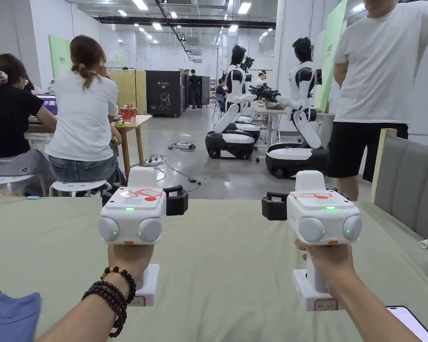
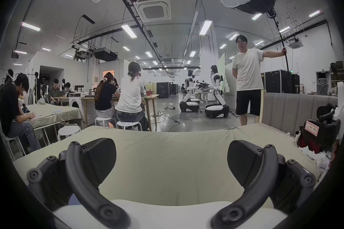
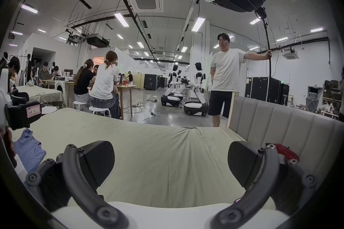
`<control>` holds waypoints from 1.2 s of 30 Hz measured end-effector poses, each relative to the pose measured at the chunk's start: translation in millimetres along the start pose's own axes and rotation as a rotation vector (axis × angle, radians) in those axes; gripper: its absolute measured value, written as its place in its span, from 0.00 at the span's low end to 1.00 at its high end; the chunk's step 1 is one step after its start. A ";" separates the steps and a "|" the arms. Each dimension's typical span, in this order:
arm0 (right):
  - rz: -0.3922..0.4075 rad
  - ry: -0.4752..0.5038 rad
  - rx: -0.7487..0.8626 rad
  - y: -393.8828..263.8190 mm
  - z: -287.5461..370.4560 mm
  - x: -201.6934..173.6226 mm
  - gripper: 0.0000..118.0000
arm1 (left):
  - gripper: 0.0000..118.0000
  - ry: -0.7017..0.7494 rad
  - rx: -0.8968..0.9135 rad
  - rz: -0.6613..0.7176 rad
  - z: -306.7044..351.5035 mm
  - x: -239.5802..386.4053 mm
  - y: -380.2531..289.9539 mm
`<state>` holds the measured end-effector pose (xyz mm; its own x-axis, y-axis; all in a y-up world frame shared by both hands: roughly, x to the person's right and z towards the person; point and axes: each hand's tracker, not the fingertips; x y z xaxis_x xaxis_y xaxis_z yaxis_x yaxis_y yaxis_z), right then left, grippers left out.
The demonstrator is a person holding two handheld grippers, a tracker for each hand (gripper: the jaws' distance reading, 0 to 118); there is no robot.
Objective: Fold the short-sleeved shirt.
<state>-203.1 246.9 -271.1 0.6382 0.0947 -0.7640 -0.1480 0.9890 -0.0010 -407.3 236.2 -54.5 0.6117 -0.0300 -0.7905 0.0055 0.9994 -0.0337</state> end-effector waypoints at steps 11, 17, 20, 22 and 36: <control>0.004 0.004 -0.002 -1.9 -2.5 1.0 1.00 | 1.00 -0.005 0.004 -0.003 13.6 8.3 6.7; 0.000 0.014 -0.009 -3.6 0.5 1.1 1.00 | 1.00 -0.013 0.003 -0.005 15.0 10.4 7.3; -0.004 0.013 -0.011 -4.4 0.9 0.1 1.00 | 1.00 -0.015 0.003 -0.007 15.7 11.2 7.8; -0.006 0.013 -0.010 -5.4 0.7 0.2 1.00 | 1.00 -0.017 0.005 -0.008 16.3 11.9 7.6; -0.017 0.018 -0.007 -8.8 -4.3 8.5 1.00 | 1.00 -0.026 -0.008 -0.022 4.3 13.8 1.2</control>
<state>-199.6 238.5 -280.4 0.6267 0.0759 -0.7756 -0.1430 0.9895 -0.0187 -395.5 237.0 -62.8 0.6319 -0.0519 -0.7733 0.0135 0.9983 -0.0559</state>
